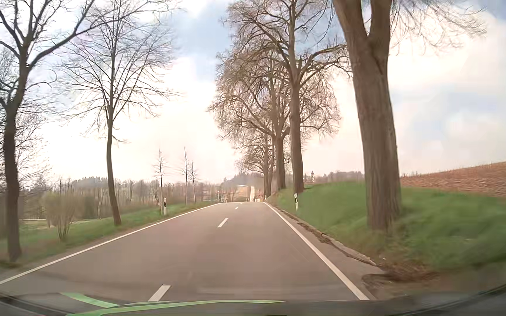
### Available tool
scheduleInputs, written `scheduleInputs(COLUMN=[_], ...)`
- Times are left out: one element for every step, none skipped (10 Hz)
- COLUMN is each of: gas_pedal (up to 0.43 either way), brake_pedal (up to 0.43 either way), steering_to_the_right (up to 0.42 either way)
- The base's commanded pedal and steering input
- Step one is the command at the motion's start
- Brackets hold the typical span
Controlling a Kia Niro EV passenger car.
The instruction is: Follow the waypoints while adhering to traffic rules and regulations
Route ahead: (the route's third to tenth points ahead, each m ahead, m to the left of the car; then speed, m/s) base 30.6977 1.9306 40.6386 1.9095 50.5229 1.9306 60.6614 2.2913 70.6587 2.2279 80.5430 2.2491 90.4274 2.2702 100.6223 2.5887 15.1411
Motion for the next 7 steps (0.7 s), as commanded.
scheduleInputs(gas_pedal=[0.15,0.15,0.15,0.15,0.15,0.15,0.15], brake_pedal=[0.0,0.0,0.0,0.0,0.0,0.0,0.0], steering_to_the_right=[0.0,0.0,0.001,0.0,0.0,0.001,0.0])
